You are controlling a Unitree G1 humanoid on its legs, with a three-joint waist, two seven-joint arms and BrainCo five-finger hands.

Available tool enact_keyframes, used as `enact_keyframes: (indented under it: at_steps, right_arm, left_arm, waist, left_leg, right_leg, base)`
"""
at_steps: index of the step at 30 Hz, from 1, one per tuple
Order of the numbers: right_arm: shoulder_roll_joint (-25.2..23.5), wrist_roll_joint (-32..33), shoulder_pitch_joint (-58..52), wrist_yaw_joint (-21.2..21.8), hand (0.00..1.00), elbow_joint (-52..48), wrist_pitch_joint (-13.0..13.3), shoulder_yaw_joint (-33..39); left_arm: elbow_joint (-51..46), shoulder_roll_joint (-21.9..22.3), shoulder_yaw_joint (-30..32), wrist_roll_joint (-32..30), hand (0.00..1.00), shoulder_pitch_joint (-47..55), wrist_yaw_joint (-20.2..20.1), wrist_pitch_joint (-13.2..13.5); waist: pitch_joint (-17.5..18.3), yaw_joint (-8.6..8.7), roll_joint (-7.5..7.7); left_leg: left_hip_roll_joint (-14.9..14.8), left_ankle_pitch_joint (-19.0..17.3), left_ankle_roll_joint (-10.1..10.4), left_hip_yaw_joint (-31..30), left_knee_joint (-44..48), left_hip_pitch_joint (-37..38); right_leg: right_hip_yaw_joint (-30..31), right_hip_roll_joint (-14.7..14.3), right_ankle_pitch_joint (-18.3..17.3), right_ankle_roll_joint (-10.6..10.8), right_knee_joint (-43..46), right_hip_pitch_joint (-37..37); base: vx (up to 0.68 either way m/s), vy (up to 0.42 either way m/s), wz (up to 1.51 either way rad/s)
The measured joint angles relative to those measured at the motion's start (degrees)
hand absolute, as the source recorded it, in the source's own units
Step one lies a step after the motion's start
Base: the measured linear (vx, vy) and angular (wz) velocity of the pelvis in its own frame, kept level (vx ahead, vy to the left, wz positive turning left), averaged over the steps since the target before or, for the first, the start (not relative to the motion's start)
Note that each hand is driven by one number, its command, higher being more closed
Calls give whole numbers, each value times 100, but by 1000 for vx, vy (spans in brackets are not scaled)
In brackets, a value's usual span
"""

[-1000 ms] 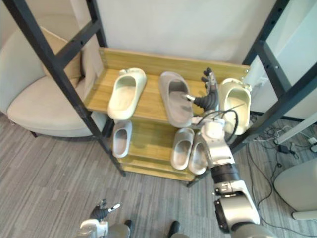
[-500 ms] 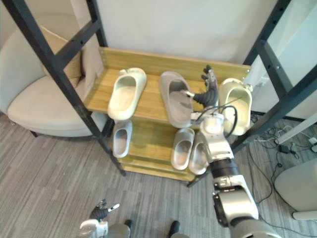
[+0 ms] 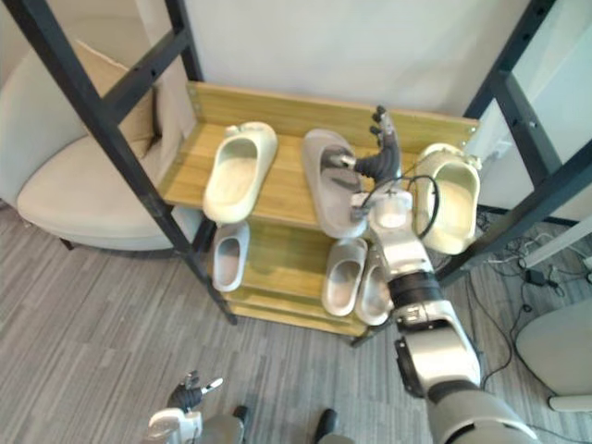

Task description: Organize the slippers on the shoe rack

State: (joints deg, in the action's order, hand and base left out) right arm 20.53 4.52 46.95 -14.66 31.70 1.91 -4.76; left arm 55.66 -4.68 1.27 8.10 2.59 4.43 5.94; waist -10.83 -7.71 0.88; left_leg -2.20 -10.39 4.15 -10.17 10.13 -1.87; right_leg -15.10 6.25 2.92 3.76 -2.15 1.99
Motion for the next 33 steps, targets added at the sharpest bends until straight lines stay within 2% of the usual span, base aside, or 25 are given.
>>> enact_keyframes:
  at_steps: [12, 17, 18, 23, 26, 33]
  right_arm:
    - [20, -229, 263, 61, 0, 598, -57, -1]
    - [34, -232, 697, 118, 0, 1001, -80, -47]
    - [49, -232, 728, 127, 100, 1004, -79, -64]
    - [126, -266, 1072, 246, 100, 1409, -91, -284]
    - [217, -664, 1326, 390, 100, 1731, -120, -502]
    - [255, -706, 1546, 483, 100, 1930, -145, -691]
  left_arm:
    - [-16, -13, 0, 108, 0, -1, -2, 5]
    - [-68, -25, -3, 168, 0, -34, -5, 38]
    - [-69, -25, -5, 195, 0, -35, -7, 49]
    - [-74, -63, -4, 229, 0, -56, -6, 96]
    - [-74, -73, -9, 238, 0, -79, -6, 102]
    - [-74, -107, -10, 241, 0, -97, -7, 106]
  waist:
    - [-40, -33, 20]
    - [-206, -49, 23]
    - [-212, -58, 28]
    - [-287, -67, 61]
    - [-296, -123, 76]
    - [-317, -153, 109]
  left_leg:
    - [-2, 82, 0, -32, -146, 19]
    - [-24, 153, 16, 12, -283, 88]
    - [-27, 170, 18, 17, -313, 81]
    - [-28, 178, 21, 31, -315, 87]
    - [-27, 180, 19, 30, -320, 89]
    - [-27, 197, 12, 28, -333, 109]
  right_leg:
    - [2, 13, 1, 0, 4, -10]
    - [51, 12, 1, 0, 45, -53]
    - [59, 13, 1, 0, 69, -96]
    - [77, 13, 1, 0, 76, -100]
    - [76, 13, 1, -1, 76, -100]
    - [67, 17, 1, -2, 76, -100]
  base:
    - [0, 0, 2]
    - [-19, -4, -5]
    - [0, 0, 0]
    - [0, 0, 0]
    - [0, 0, 0]
    - [0, 0, 0]
